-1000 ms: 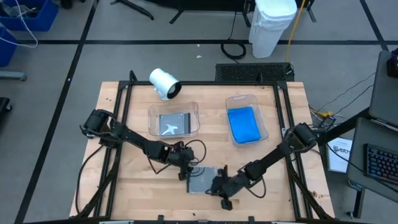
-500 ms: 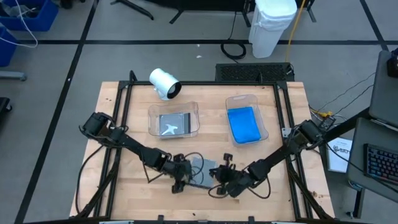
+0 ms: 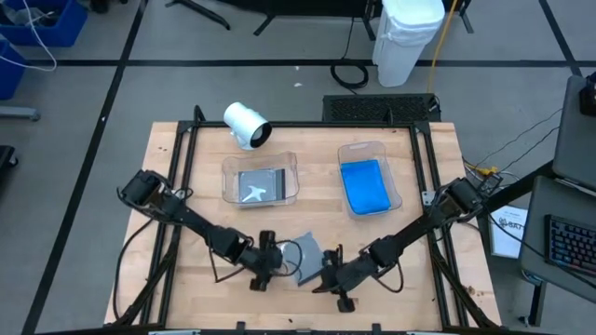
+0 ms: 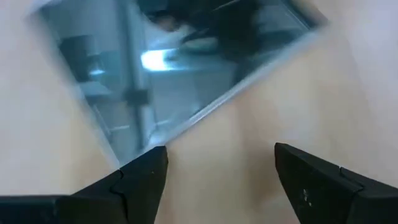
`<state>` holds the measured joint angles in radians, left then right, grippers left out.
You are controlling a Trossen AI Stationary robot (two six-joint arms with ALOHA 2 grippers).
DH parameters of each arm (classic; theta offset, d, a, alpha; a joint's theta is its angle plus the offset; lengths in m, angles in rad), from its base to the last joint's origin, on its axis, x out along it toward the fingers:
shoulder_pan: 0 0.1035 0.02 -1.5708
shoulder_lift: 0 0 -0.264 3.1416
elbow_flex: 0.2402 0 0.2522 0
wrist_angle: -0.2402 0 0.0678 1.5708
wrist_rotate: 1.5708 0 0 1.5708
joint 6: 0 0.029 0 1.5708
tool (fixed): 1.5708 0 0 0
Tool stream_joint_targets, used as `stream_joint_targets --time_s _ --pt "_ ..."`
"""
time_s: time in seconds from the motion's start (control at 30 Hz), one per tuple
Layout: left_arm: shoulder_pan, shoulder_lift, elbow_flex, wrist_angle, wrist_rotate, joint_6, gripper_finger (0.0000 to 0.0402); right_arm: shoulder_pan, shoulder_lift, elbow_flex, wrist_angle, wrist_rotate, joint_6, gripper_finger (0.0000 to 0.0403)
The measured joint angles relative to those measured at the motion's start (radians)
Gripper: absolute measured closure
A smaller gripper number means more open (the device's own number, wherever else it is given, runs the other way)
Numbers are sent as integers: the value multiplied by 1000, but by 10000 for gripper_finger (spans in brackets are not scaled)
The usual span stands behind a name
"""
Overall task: Pick & place jewel cases by type
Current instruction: Put the black cd case into the left transparent bin
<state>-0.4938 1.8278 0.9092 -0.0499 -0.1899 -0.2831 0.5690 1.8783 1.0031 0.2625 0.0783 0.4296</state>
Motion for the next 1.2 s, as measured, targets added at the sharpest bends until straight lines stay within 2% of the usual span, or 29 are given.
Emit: stream_joint_targets --time_s 0.1,0.23,0.53,0.8,1.03,1.2 --pt "26 -5 4 -77 -83 -15 105 0 16 0 -79 49 54 403" --pt "79 -5 4 -105 -103 -26 105 -10 40 1 -117 55 88 403" --pt "131 -5 4 -98 36 -149 105 -14 44 2 -171 205 85 403" --pt "40 -5 1 -35 97 -189 105 -5 44 1 -193 242 89 403" --pt "-60 -1 0 49 157 -106 105 4 44 0 -191 266 88 403" --pt "-104 -12 8 16 117 11 105 2 45 0 -186 258 46 403"
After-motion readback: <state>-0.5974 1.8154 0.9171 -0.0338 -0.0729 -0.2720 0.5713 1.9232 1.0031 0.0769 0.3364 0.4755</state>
